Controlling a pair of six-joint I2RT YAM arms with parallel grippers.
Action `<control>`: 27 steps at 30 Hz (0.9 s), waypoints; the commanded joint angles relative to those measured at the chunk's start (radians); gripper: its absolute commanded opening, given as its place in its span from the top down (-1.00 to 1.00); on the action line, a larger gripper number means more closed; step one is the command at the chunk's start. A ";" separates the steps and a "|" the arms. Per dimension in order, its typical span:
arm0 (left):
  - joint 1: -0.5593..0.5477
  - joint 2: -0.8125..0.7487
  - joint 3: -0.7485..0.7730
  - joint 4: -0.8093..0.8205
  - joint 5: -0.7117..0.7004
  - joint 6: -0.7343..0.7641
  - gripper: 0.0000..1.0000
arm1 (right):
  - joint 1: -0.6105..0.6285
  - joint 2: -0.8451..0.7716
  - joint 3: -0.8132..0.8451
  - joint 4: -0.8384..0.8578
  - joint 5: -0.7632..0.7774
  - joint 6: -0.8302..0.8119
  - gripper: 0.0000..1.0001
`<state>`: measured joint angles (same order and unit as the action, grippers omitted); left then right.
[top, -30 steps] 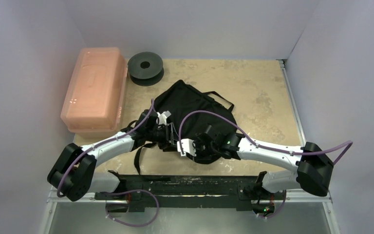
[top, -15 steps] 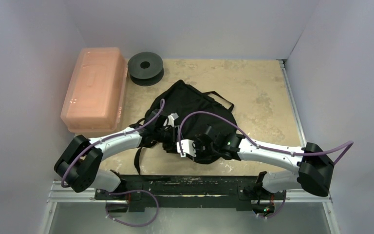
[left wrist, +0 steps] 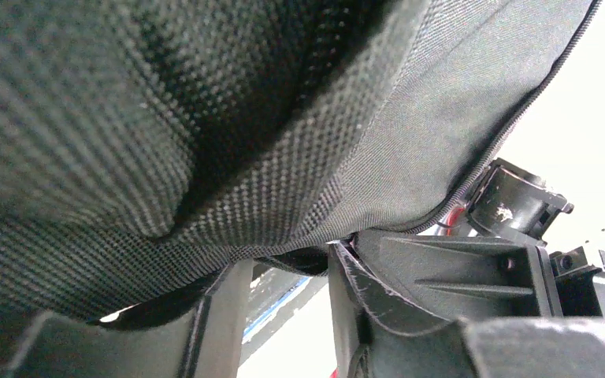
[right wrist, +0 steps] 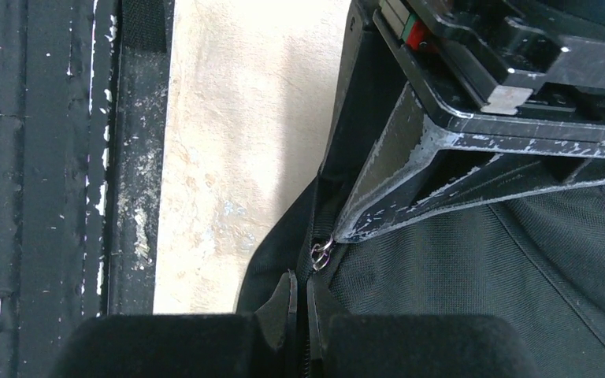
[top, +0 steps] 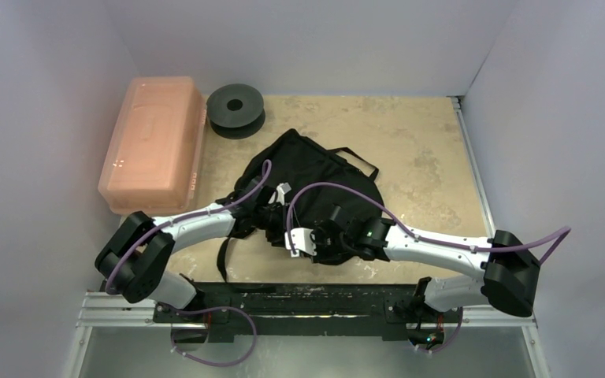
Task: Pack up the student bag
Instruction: Adjust the student bag at the center of the board.
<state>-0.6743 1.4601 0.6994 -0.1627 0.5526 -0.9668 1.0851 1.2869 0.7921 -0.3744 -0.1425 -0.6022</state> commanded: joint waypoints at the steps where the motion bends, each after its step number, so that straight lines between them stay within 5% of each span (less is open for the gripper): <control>1: -0.010 0.000 0.014 0.061 -0.010 -0.025 0.35 | 0.021 -0.021 -0.005 -0.006 0.003 0.005 1.00; 5: -0.008 -0.052 -0.005 0.049 -0.077 -0.022 1.00 | 0.033 -0.016 -0.007 -0.013 0.007 0.006 1.00; 15: 0.010 -0.271 -0.007 -0.375 -0.560 -0.003 1.00 | 0.063 -0.041 -0.040 -0.030 0.009 0.010 1.00; 25: 0.073 -0.278 0.026 -0.393 -0.782 0.099 1.00 | 0.067 -0.137 -0.064 -0.009 -0.017 0.009 1.00; 26: 0.073 -0.280 0.041 -0.388 -0.769 0.116 1.00 | 0.067 -0.138 -0.060 0.003 -0.023 0.018 0.95; 27: 0.073 -0.288 0.047 -0.381 -0.758 0.125 1.00 | 0.066 -0.139 -0.053 0.023 -0.033 0.032 0.66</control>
<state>-0.6407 1.1801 0.6937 -0.4950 -0.0162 -0.9527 1.1423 1.1843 0.7437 -0.2989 -0.1143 -0.6025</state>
